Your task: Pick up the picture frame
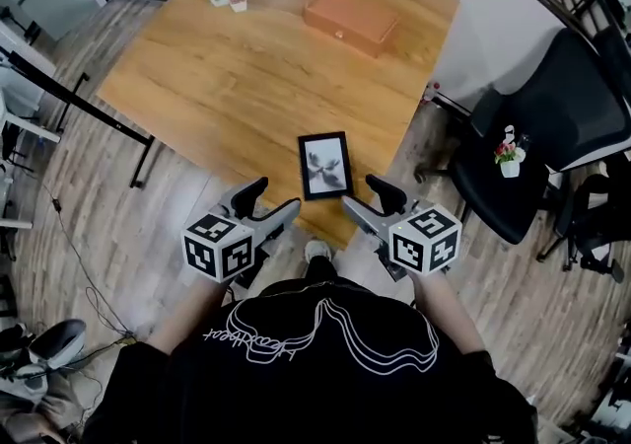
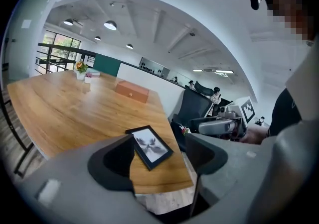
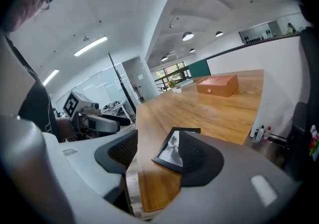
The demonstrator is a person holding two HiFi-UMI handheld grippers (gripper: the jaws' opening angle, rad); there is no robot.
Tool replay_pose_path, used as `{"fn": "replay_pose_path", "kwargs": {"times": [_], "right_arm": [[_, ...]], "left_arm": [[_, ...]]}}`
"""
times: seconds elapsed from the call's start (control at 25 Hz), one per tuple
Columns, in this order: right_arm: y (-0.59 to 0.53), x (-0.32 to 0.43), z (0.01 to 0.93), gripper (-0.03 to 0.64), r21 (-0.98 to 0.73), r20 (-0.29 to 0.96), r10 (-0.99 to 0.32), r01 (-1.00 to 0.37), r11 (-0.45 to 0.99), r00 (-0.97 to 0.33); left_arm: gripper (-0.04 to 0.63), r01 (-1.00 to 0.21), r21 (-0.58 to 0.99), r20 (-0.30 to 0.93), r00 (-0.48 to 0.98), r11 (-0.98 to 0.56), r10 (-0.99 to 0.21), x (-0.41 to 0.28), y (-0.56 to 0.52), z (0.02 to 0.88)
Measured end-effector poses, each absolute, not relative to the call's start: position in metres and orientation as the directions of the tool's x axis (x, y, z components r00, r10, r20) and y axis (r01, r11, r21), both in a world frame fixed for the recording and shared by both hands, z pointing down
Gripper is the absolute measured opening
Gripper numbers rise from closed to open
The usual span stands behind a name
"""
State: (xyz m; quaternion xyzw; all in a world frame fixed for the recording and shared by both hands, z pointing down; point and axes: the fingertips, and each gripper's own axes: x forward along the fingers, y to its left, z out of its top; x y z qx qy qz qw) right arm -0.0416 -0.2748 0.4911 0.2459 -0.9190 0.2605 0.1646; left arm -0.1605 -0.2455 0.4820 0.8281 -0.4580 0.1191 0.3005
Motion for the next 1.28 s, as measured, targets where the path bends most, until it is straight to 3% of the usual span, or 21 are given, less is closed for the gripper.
{"fn": "replay_pose_path", "kwargs": {"times": [0.4,0.76,1.08,1.28], "right_arm": [[-0.319,-0.060,0.564,0.270,-0.397,0.605,-0.258,-0.567,0.722,-0.753],[-0.338,-0.061,0.608,0.258,-0.349,0.725,-0.258,-0.664,0.661,-0.638],[-0.346,-0.062,0.623,0.173,-0.299,0.778,-0.283,-0.727,0.618,-0.560],[-0.347,-0.063,0.623,0.166,-0.309,0.782,-0.287,-0.744,0.592,-0.553]], "left_arm": [[0.310,-0.849,0.425,0.550,0.518,-0.314,-0.655,-0.174,-0.292,0.532],[0.310,-0.833,0.448,0.572,0.547,-0.326,-0.612,-0.176,-0.305,0.560],[0.310,-0.826,0.416,0.582,0.562,-0.379,-0.588,-0.175,-0.318,0.575],[0.310,-0.821,0.422,0.580,0.571,-0.385,-0.581,-0.173,-0.319,0.582]]}}
